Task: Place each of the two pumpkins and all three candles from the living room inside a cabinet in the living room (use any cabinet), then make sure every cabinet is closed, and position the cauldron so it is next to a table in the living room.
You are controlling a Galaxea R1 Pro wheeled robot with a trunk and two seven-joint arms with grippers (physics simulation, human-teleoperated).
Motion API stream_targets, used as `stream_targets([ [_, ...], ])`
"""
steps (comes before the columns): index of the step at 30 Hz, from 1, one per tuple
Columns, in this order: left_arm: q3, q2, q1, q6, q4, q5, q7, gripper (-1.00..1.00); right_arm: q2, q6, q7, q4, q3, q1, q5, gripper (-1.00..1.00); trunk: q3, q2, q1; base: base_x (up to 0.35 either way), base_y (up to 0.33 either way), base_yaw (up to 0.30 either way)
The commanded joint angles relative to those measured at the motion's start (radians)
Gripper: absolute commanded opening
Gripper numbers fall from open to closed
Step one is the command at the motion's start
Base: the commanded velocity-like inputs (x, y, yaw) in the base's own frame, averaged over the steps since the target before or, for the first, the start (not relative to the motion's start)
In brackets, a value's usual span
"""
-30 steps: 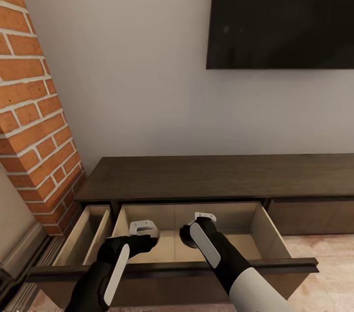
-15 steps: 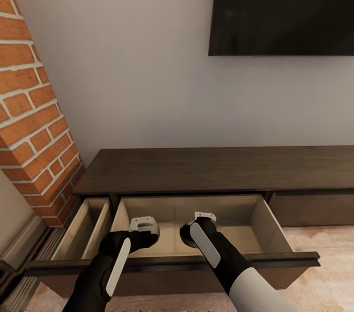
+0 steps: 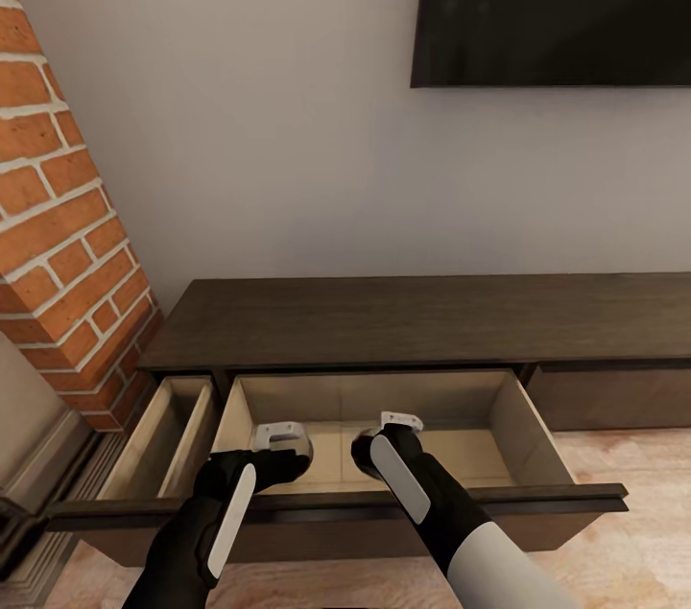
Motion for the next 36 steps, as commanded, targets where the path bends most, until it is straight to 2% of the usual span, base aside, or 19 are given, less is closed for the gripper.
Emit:
stream_targets([
  [1,-0.001,0.000,-0.001,0.004,-0.002,0.009,0.008,-1.00,0.000,-0.002,-0.009,-0.001,0.001,-0.001,-0.010,-1.00,-0.001,0.000,0.000,0.000,0.000,0.000],
  [25,-0.001,0.000,0.000,0.012,-0.007,0.009,0.006,-1.00,0.000,-0.003,-0.009,-0.001,0.002,-0.001,-0.012,-1.00,-0.001,0.000,0.000,0.055,0.000,0.000],
  [36,-0.001,0.000,-0.001,0.010,-0.007,0.009,0.006,-1.00,0.000,-0.003,-0.009,-0.001,0.003,-0.001,-0.012,-1.00,-0.043,-0.003,0.005,0.000,0.000,0.000],
])
